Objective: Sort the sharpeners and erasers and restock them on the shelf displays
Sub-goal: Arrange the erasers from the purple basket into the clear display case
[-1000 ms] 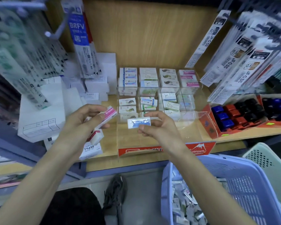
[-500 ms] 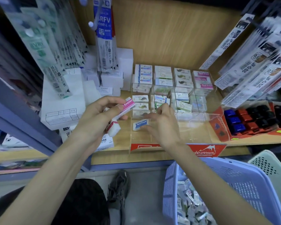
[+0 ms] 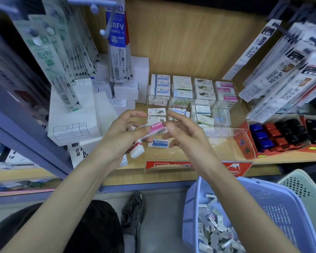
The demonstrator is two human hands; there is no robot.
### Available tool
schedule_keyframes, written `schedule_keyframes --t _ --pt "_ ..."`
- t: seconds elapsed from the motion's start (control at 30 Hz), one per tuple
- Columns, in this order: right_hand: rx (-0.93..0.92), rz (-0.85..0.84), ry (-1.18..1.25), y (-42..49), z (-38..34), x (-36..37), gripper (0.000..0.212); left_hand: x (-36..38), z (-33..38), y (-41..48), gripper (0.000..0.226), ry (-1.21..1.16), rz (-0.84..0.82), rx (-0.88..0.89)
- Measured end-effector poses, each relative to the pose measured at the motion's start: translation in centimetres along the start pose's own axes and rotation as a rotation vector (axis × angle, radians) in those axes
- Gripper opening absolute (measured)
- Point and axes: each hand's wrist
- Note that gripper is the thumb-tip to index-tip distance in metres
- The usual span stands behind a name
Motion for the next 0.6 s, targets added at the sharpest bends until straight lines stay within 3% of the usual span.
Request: schedule_keyframes --t 0.07,0.2,0.33,0.37,0.5,0.6 --pt "-0.034 -0.084 -0.071 -0.2 -0.4 0.4 0.033 0.3 0.0 -0.2 0.034 0.035 -0.052 -0.002" --pt "-0.029 0.045 -0.240 0.2 0.4 0.0 0.023 0.5 -0.2 0.0 0.027 0.134 0.024 -0.030" --pt "-0.053 0.040 -0.794 0.2 2.3 -0.9 0.026 -0.2 -0.3 0.2 0.006 0.236 0.101 0.057" --pt "-0.075 0.008 -0.917 0.3 3.0 -0.7 0.032 -0.3 -0.4 0.2 0.009 0.251 0.091 0.083" --pt "-0.130 -0.038 -1.125 1.2 4.2 0.2 0.041 -0.2 -0.3 0.0 0.025 0.261 0.101 0.105" --pt "-0.176 -0.114 -1.359 2.2 3.9 0.2 0.042 -0.2 0.1 0.2 0.021 0.112 0.138 0.012"
Point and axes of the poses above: each hand's wrist, its own y-axis towards the middle knuckle, its own x-axis out of the palm, z = x × y, and after that the axes turned 2 degrees about -z, right-handed
